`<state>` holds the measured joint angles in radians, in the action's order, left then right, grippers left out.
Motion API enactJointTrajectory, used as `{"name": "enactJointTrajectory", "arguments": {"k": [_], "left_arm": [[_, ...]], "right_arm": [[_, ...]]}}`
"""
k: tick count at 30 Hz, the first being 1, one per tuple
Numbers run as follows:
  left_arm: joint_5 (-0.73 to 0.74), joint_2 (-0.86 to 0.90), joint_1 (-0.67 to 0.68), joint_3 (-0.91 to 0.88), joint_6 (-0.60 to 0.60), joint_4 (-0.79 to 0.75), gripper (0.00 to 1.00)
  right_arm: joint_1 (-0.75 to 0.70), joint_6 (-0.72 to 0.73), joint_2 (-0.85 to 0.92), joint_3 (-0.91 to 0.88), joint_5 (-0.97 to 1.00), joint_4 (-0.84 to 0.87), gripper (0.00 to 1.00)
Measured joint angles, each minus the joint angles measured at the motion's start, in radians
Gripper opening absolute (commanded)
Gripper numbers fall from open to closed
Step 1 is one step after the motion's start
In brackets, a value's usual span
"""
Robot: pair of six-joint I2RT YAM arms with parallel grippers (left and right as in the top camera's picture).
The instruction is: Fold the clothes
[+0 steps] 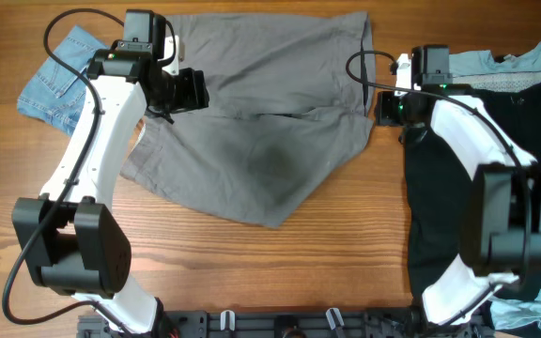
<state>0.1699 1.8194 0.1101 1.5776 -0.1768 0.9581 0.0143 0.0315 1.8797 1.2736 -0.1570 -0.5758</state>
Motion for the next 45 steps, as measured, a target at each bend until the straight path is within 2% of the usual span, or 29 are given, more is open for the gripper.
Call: {"name": "enactJointTrajectory", "arguments": {"k": [5, 8, 11, 13, 14, 15, 16, 19, 21, 22, 24, 27, 37, 39, 41, 45], "left_arm": [[-0.002, 0.0, 0.0, 0.0, 0.0, 0.033, 0.74], [-0.002, 0.0, 0.0, 0.0, 0.0, 0.039, 0.74], [-0.001, 0.0, 0.0, 0.0, 0.0, 0.052, 0.73], [-0.001, 0.0, 0.0, 0.0, 0.0, 0.06, 0.73], [-0.002, 0.0, 0.0, 0.0, 0.0, 0.065, 0.73], [-0.002, 0.0, 0.0, 0.0, 0.0, 0.068, 0.73], [-0.001, 0.0, 0.0, 0.0, 0.0, 0.071, 0.73], [-0.001, 0.0, 0.0, 0.0, 0.0, 0.083, 0.73], [-0.001, 0.0, 0.0, 0.0, 0.0, 0.09, 0.74], [-0.001, 0.0, 0.0, 0.0, 0.0, 0.09, 0.73], [-0.002, 0.0, 0.0, 0.0, 0.0, 0.087, 0.73], [-0.001, 0.0, 0.0, 0.0, 0.0, 0.082, 0.74], [-0.002, 0.0, 0.0, 0.0, 0.023, 0.083, 0.75], [-0.002, 0.0, 0.0, 0.0, 0.027, 0.082, 0.75], [-0.001, 0.0, 0.0, 0.0, 0.035, 0.084, 0.75], [-0.002, 0.0, 0.0, 0.0, 0.042, 0.091, 0.76]], "right_arm": [[0.048, 0.029, -0.074, -0.003, -0.208, -0.311, 0.74], [0.098, 0.073, -0.074, -0.077, -0.244, -0.305, 0.85], [0.163, 0.164, -0.073, -0.17, -0.262, -0.211, 0.85], [0.19, 0.264, -0.073, -0.199, -0.274, -0.134, 0.65], [0.196, 0.312, -0.073, -0.206, -0.285, -0.102, 0.46], [0.202, 0.362, -0.073, -0.211, -0.299, -0.067, 0.21], [0.208, 0.426, -0.073, -0.213, -0.317, -0.01, 0.05], [0.211, 0.523, -0.073, -0.217, -0.353, 0.103, 0.04], [0.209, 0.561, -0.072, -0.216, -0.432, 0.282, 0.32], [0.209, 0.575, -0.072, -0.216, -0.464, 0.378, 0.35], [0.21, 0.619, -0.072, -0.205, -0.523, 0.569, 0.5], [0.209, 0.645, -0.072, -0.194, -0.566, 0.66, 0.55], [0.185, 0.496, -0.072, -0.187, -0.544, 0.07, 0.55], [0.185, 0.467, -0.072, -0.187, -0.521, -0.036, 0.66], [0.185, 0.447, -0.072, -0.185, -0.455, -0.195, 0.73], [0.185, 0.438, -0.071, -0.188, -0.32, -0.335, 0.78]]}}
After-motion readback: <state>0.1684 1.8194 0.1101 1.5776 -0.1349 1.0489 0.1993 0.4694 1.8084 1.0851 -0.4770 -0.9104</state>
